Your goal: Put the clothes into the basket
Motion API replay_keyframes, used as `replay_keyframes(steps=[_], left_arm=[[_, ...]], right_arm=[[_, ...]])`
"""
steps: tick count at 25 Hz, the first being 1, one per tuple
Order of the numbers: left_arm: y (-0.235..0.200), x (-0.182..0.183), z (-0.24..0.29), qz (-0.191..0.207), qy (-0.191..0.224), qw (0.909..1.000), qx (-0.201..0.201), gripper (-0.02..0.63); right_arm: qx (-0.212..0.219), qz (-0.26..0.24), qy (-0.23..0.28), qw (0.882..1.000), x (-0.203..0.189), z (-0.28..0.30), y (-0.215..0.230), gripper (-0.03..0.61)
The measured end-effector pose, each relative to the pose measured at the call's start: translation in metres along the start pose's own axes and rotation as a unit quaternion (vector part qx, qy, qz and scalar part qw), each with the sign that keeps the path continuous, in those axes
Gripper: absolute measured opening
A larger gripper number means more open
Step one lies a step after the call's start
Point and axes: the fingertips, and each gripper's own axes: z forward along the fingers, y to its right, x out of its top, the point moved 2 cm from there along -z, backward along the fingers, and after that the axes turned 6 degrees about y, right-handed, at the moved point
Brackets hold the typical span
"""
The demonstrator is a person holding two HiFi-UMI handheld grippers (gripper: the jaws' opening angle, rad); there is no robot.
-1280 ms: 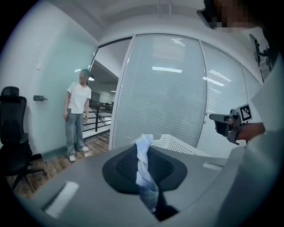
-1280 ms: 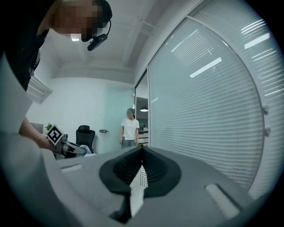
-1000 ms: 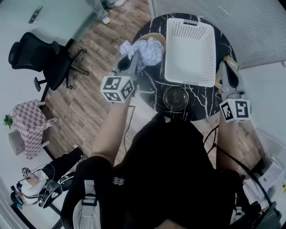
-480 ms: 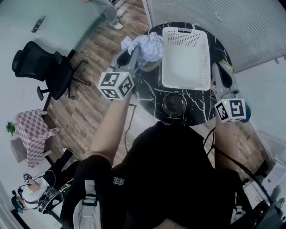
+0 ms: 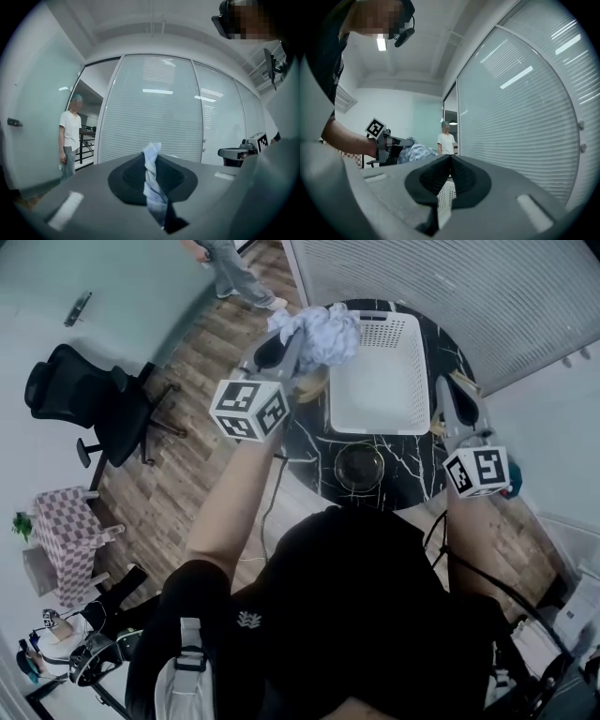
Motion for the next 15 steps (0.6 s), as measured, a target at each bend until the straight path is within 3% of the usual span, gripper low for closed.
replay_keyframes(steps=[15], left_arm=[[0.059, 0.036, 0.059, 0.012, 0.028, 0.9973, -0.067, 0.034]], right_arm=[[-0.024, -0.005, 0.009, 1.000, 0.012, -0.023, 0.022, 0.002]])
